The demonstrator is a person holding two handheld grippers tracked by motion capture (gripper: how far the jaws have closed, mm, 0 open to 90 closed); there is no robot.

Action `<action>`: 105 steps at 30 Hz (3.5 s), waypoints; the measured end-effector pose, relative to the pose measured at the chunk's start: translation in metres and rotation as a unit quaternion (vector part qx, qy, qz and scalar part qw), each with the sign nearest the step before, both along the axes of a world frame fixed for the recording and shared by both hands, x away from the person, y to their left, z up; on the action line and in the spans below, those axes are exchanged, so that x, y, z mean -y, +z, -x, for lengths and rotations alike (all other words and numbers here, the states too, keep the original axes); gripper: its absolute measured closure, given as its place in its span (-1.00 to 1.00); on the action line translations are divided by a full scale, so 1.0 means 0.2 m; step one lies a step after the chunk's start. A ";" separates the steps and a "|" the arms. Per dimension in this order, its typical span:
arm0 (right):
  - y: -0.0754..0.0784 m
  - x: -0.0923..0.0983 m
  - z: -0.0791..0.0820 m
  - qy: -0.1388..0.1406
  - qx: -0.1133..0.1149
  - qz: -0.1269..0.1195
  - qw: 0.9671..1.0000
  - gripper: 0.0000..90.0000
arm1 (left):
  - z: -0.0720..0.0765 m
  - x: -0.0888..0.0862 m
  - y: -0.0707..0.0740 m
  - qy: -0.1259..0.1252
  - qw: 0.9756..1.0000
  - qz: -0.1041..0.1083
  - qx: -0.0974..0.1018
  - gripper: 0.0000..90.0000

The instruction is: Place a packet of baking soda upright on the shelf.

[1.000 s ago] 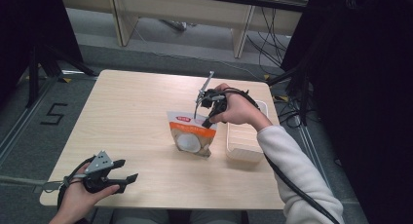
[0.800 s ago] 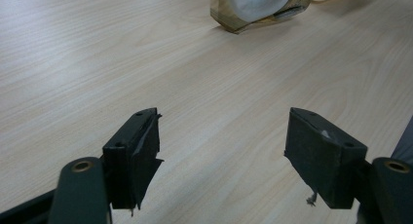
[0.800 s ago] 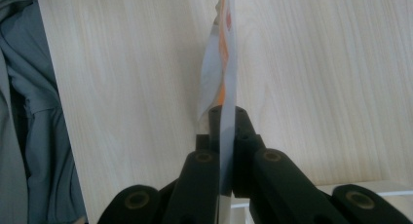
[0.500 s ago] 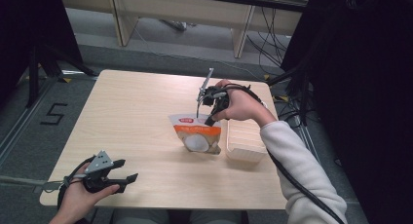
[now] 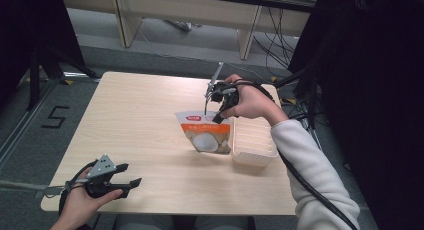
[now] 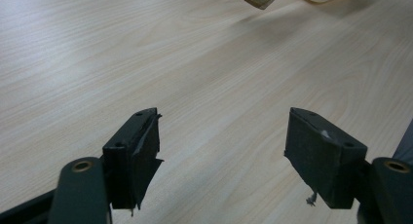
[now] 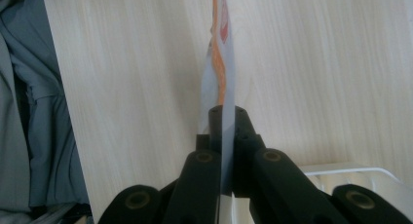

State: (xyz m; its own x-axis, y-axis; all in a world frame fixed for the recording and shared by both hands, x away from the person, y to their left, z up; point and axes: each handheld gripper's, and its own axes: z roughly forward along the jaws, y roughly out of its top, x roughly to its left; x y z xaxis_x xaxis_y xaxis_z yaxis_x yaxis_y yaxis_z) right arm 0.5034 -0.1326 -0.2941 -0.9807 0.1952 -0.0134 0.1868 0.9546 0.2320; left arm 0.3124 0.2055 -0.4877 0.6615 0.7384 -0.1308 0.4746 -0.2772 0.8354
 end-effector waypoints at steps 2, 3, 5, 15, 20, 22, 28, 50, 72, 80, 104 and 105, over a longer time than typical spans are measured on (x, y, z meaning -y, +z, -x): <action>0.02 0.00 0.00 -0.002 0.004 0.000 1.000 1.00 | 0.00 0.00 0.00 0.003 1.000 -0.003 0.001 -0.38; 0.03 0.00 0.00 0.002 0.004 -0.002 1.000 1.00 | 0.00 0.00 0.00 0.002 1.000 -0.002 0.001 -0.38; 0.04 0.01 0.00 -0.003 0.005 0.000 1.000 1.00 | 0.00 0.00 0.00 0.003 1.000 -0.002 0.001 -0.38; 0.11 0.05 -0.01 -0.008 0.008 -0.002 1.000 1.00 | 0.00 0.00 0.00 0.000 1.000 0.001 0.001 -0.38; 0.14 0.06 -0.01 -0.010 0.016 -0.006 1.000 1.00 | 0.00 0.00 0.00 0.000 1.000 0.000 0.001 -0.38; 0.16 0.07 0.00 -0.020 0.016 -0.003 1.000 1.00 | 0.00 0.00 0.00 0.000 1.000 0.001 0.002 -0.38; 0.18 0.10 0.00 -0.019 0.016 -0.003 1.000 1.00 | 0.00 0.00 0.00 0.000 1.000 0.001 0.001 -0.38; 0.24 0.27 0.02 -0.026 0.020 0.003 0.999 1.00 | 0.00 0.01 0.00 0.008 1.000 0.004 -0.003 -0.38; 0.24 0.45 0.06 -0.052 0.011 0.006 0.999 1.00 | 0.00 0.01 0.00 0.010 1.000 0.006 -0.005 -0.38; 0.26 0.48 0.06 -0.042 0.013 0.010 0.999 1.00 | 0.00 0.01 0.00 0.010 1.000 0.004 -0.004 -0.38; 0.24 0.52 0.08 -0.044 -0.007 0.024 0.999 1.00 | 0.00 0.01 0.00 0.010 1.000 0.001 -0.006 -0.39; 0.24 0.52 0.08 -0.041 -0.009 0.025 0.999 1.00 | 0.00 0.00 0.00 0.009 1.000 0.000 -0.005 -0.39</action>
